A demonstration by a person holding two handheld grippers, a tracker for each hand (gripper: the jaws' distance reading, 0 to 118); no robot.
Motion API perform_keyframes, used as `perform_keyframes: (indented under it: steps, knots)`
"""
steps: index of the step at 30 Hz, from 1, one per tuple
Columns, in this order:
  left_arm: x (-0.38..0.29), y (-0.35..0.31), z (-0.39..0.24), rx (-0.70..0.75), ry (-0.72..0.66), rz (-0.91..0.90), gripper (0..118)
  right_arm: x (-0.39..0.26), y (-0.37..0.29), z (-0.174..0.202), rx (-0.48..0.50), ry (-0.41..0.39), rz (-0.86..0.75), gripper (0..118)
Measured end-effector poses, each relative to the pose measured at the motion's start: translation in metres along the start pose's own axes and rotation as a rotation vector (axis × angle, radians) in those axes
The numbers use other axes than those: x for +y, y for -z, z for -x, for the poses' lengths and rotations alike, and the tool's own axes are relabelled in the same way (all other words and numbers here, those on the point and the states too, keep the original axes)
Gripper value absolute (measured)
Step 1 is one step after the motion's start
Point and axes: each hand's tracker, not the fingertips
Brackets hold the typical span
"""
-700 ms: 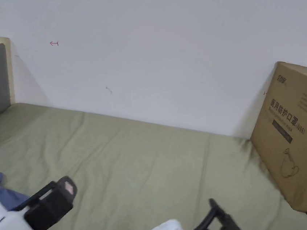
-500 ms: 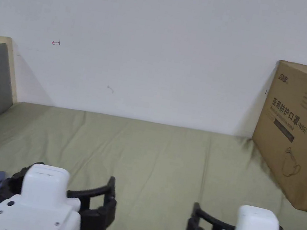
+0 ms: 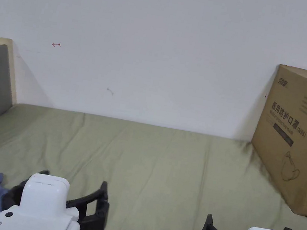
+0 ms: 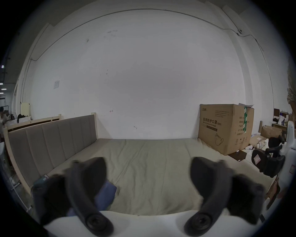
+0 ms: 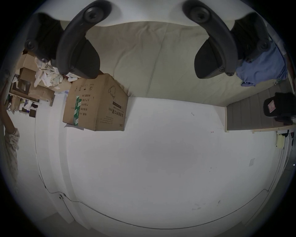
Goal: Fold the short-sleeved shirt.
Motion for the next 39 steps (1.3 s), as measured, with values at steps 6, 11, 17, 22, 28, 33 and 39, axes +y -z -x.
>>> perform_keyframes:
  steps: [6,11,17,22,28,33,39]
  knots:
    - [0.000,0.003,-0.002,0.005,0.012,-0.012,0,-0.007,0.002,0.005,0.000,-0.008,0.003,18]
    - [-0.004,0.007,0.000,-0.009,-0.002,-0.002,0,-0.012,0.008,0.006,0.013,-0.004,0.020,3]
    - [-0.004,0.016,0.005,-0.015,-0.030,0.018,0,-0.009,0.013,0.008,0.052,0.012,0.025,0]
    - [-0.002,0.016,0.006,-0.018,-0.039,0.016,0,-0.006,0.016,0.009,0.063,0.011,0.037,0]
    - [0.007,0.000,0.033,0.030,-0.073,0.002,0,0.008,0.016,0.032,0.132,0.001,0.031,0]
    - [0.019,-0.038,0.087,0.202,-0.099,-0.017,0,0.025,0.019,0.088,0.353,0.017,0.010,0]
    - [0.018,-0.089,0.142,0.447,-0.050,0.001,0,0.028,0.011,0.168,0.618,0.055,0.075,0]
